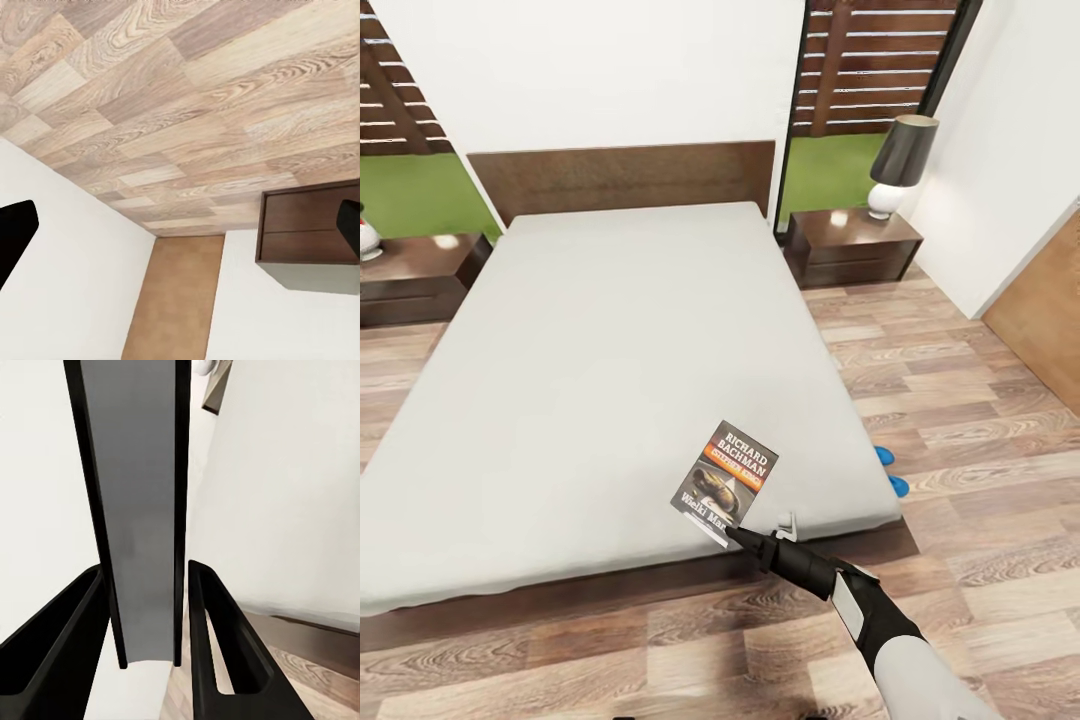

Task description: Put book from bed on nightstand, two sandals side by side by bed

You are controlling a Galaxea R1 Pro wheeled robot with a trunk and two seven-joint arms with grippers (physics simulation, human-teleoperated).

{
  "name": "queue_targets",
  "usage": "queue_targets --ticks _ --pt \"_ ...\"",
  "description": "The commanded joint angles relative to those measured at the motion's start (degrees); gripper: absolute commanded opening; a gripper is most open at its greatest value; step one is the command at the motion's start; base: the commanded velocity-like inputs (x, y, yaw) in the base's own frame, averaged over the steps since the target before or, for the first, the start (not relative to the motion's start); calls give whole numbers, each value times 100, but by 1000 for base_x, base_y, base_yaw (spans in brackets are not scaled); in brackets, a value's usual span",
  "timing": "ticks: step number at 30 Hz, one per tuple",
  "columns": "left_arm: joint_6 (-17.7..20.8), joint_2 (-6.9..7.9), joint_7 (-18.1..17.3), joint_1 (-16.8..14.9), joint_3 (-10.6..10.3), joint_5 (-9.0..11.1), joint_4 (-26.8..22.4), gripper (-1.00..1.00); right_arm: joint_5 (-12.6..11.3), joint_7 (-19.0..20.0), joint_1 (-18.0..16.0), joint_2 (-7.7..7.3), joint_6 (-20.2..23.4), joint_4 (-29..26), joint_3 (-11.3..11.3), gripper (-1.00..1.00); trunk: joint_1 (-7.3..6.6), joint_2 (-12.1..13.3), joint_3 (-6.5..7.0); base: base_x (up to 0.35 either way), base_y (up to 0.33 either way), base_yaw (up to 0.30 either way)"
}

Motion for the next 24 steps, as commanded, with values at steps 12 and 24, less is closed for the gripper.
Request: queue_targets --ticks 12,24 --pt "-29 0 24 -1 -39 -4 6 100 6 25 -2 15 53 5 -25 -100 -263 479 322 0 0 0" --pt "-31 0 19 -1 -39 -7 6 100 6 23 -2 22 33 8 -25 -100 -526 960 647 0 0 0"
